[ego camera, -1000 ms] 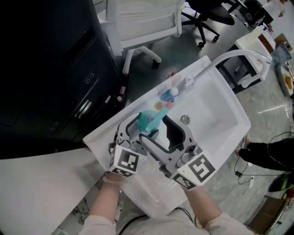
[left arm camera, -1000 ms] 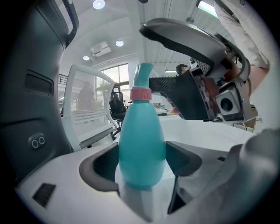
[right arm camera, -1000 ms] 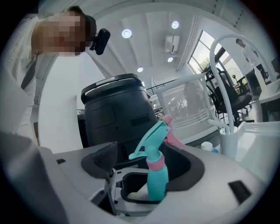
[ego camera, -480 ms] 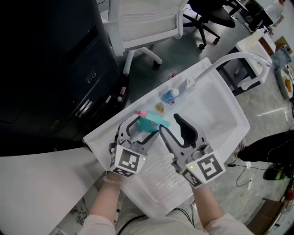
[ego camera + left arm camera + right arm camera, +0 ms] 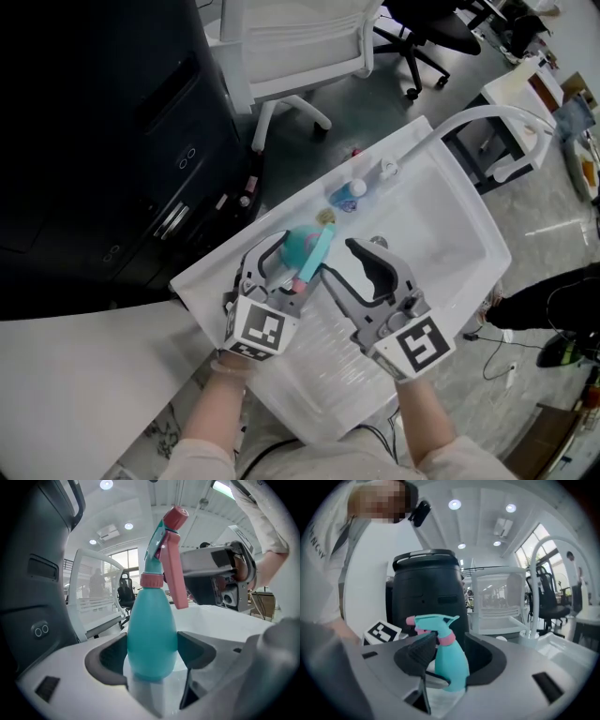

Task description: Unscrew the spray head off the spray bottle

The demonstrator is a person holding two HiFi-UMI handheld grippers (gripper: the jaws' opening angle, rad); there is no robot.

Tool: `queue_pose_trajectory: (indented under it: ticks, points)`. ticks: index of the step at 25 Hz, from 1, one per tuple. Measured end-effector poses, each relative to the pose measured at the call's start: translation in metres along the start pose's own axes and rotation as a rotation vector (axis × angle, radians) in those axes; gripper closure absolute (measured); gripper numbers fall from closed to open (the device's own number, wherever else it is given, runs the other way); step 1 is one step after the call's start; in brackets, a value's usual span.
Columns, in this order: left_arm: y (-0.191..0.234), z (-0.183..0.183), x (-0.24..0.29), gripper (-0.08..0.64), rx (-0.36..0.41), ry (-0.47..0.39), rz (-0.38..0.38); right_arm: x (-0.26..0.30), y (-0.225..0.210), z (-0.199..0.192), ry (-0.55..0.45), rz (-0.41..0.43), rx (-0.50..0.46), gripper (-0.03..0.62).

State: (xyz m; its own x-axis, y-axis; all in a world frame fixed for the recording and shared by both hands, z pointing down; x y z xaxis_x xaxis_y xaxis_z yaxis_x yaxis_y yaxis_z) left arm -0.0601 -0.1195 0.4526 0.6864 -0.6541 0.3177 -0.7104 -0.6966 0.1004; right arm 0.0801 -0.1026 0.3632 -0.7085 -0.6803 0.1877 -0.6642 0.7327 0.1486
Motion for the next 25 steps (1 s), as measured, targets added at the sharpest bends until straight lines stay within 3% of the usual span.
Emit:
queue_pose_trajectory:
  ticks: [2, 8, 12, 25]
  points:
    - [0.000, 0.000, 0.000, 0.221, 0.002, -0.002, -0.001, 0.010, 0.007, -0.003, 0.040, 0.037, -0.085, 0.394]
    - [0.000, 0.000, 0.000, 0.221, 0.009, -0.002, 0.001, 0.035, 0.007, 0.004, 0.025, 0.020, -0.116, 0.391]
    - [0.000, -0.003, 0.000, 0.221, 0.003, 0.004, 0.000, 0.040, 0.009, 0.008, -0.003, 0.027, -0.146, 0.435]
    - [0.000, -0.003, 0.001, 0.221, 0.024, 0.014, 0.014, 0.031, 0.000, 0.022, -0.152, -0.004, -0.036, 0.448]
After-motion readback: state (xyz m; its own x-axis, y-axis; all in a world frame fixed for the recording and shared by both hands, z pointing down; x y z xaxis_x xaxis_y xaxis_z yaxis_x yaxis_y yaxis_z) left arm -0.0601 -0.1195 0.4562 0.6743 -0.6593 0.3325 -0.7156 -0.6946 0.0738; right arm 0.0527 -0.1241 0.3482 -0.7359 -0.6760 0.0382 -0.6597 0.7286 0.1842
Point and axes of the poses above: the fingertips, and each gripper's own axes: x forward along the fingers, y to its left, z out of its top, the point moved 9 cm from there along -x, backward along the fingers, and after that the axes turned 11 degrees about -x, right-handed, at the moved point
